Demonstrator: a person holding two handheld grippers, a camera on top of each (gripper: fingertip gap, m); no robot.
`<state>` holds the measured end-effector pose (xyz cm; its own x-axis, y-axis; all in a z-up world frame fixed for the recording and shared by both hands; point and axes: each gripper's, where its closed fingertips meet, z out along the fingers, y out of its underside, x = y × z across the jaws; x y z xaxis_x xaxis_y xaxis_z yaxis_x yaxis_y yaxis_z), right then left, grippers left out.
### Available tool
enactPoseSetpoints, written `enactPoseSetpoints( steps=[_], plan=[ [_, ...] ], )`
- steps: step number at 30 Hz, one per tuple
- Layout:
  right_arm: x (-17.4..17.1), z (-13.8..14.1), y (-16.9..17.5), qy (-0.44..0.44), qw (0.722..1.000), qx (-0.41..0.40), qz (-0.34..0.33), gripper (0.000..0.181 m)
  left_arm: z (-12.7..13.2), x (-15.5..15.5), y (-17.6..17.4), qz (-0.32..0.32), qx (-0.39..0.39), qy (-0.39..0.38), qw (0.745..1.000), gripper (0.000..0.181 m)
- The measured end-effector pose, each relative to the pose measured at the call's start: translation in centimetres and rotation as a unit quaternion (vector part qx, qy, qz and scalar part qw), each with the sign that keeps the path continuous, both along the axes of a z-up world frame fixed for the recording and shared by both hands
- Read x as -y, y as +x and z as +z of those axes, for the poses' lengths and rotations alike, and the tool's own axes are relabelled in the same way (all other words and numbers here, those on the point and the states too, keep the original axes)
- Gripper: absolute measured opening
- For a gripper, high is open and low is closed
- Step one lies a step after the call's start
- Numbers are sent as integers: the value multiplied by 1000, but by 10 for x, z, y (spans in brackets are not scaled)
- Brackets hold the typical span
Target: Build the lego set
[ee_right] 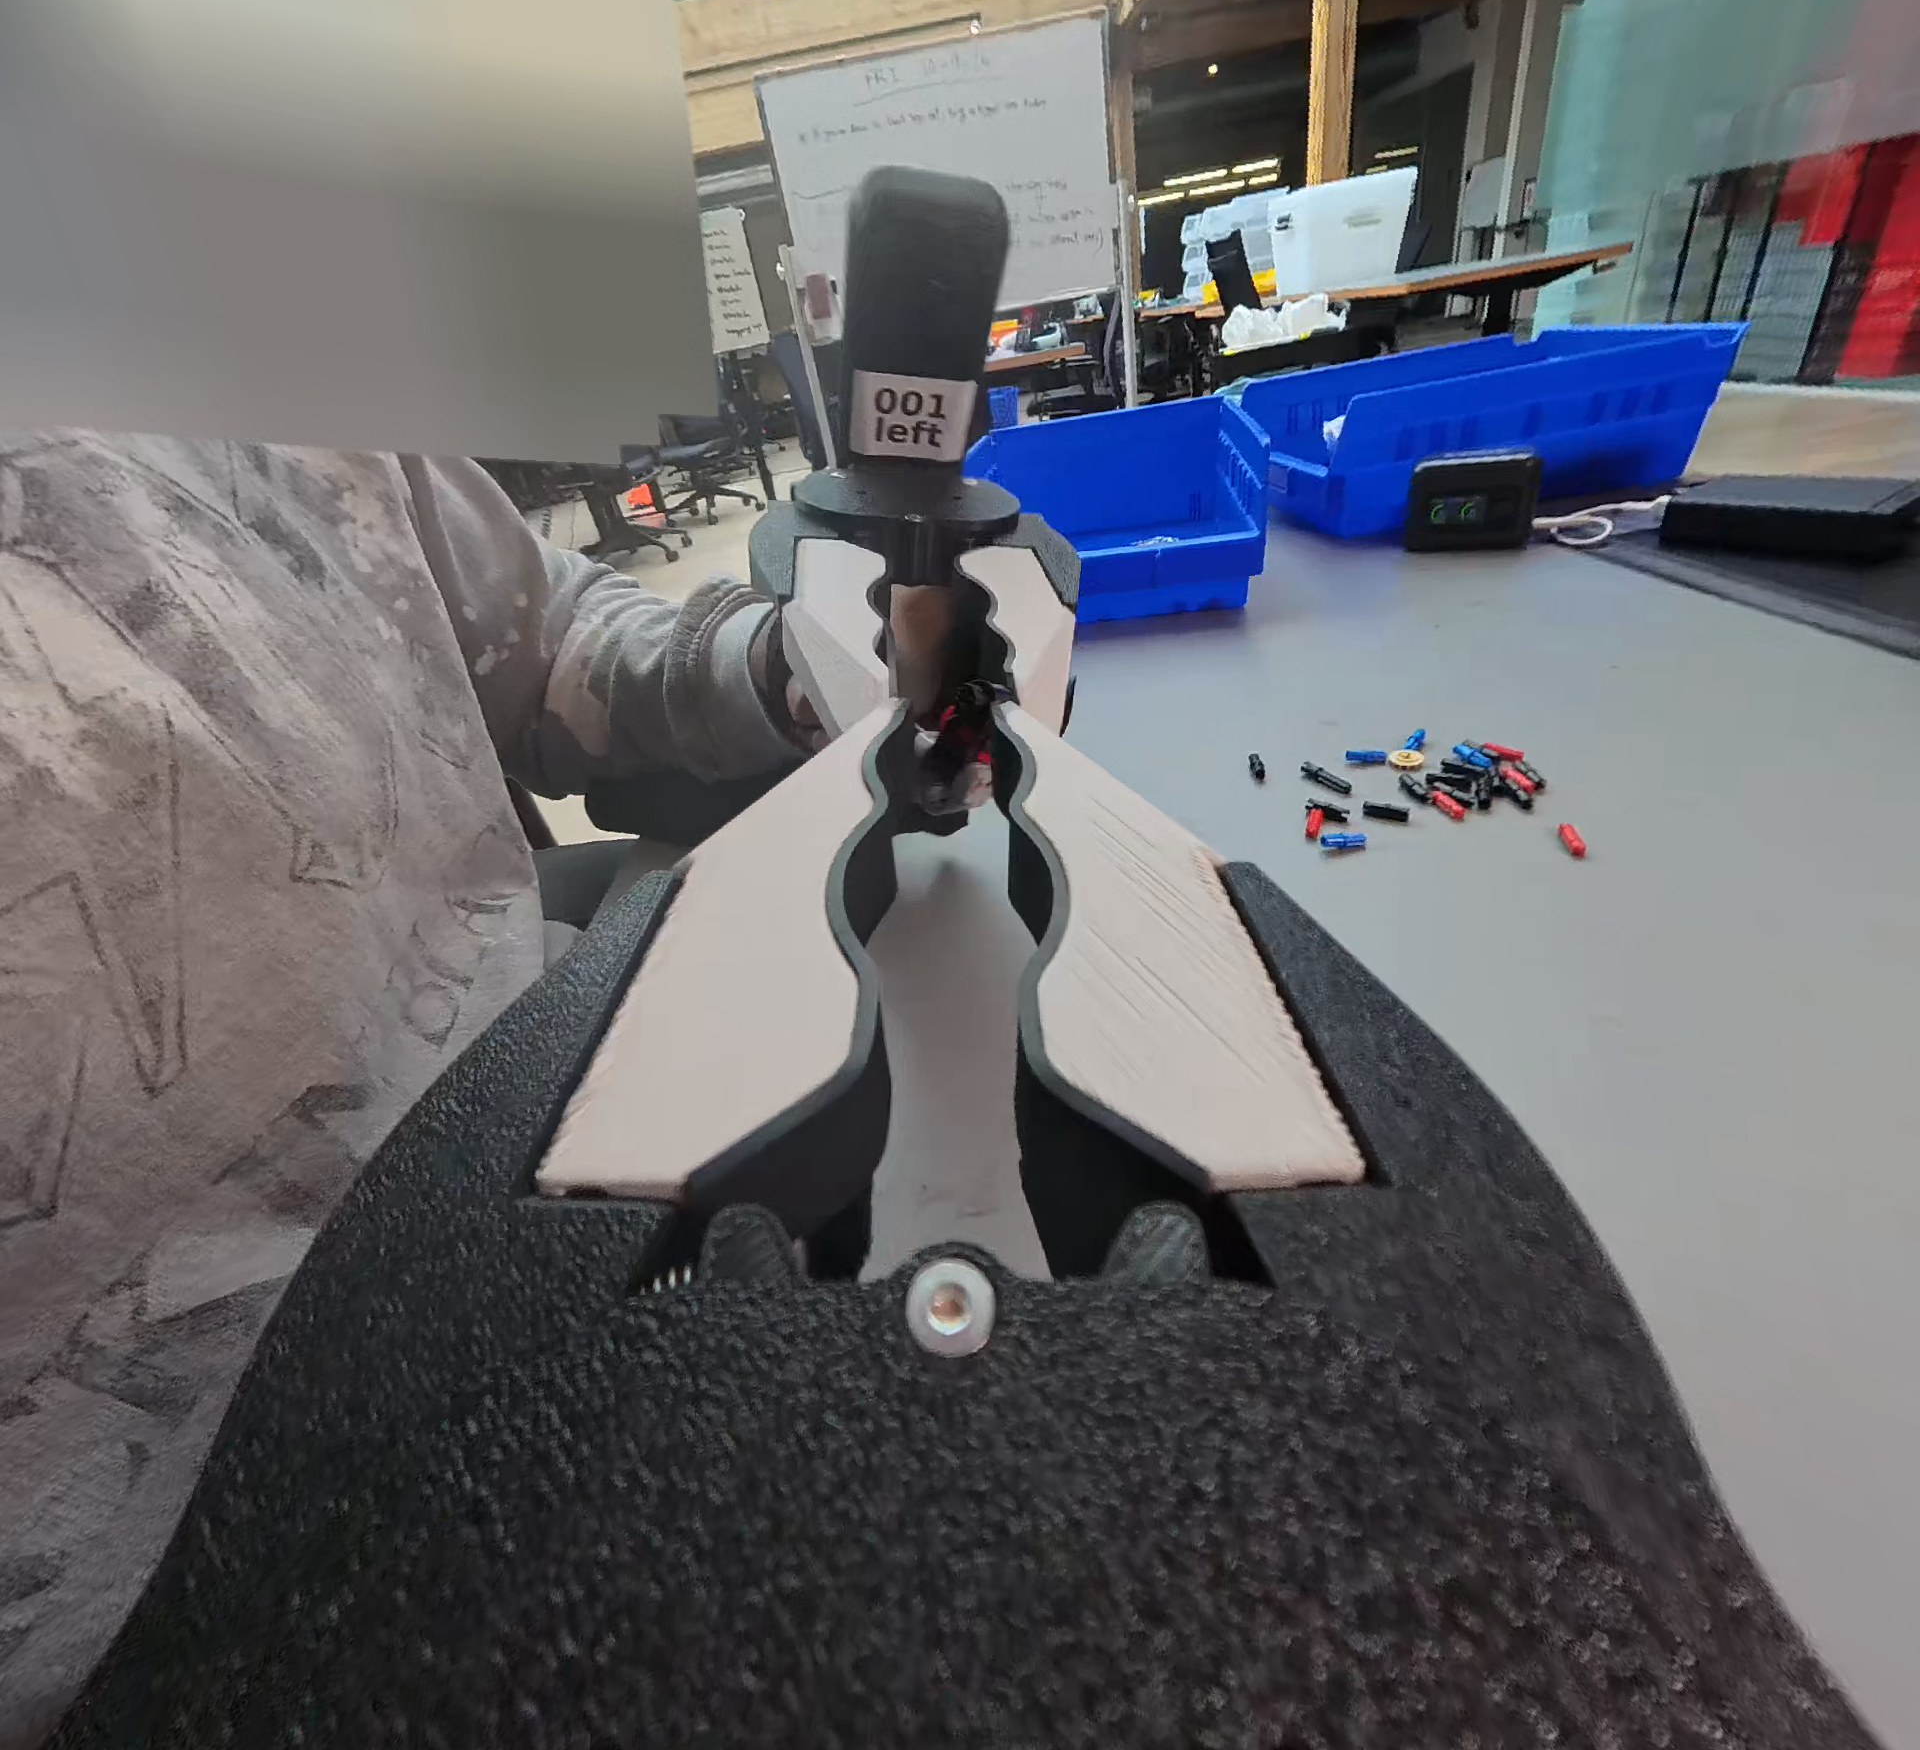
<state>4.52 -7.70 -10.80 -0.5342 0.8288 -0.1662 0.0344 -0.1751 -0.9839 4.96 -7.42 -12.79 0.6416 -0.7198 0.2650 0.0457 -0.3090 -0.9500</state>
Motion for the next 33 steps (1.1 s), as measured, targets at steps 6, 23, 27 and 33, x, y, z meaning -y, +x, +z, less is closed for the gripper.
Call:
enactPoseSetpoints(
  steps=[6,23,27,33],
  plan=[
    [-2,-17,-15,12,998,50,-26,18,-16,-12,-12,89,-191,80,974,25],
    [12,-14,-2,67,998,18,8,6,3,11,-4,-30,-3,7,1000,10],
    [14,-16,0,79,997,20,13,6,2,14,-1,-40,-3,4,999,7],
    [12,-13,-2,73,997,20,6,10,5,13,-2,-39,20,3,999,6]
  ],
)
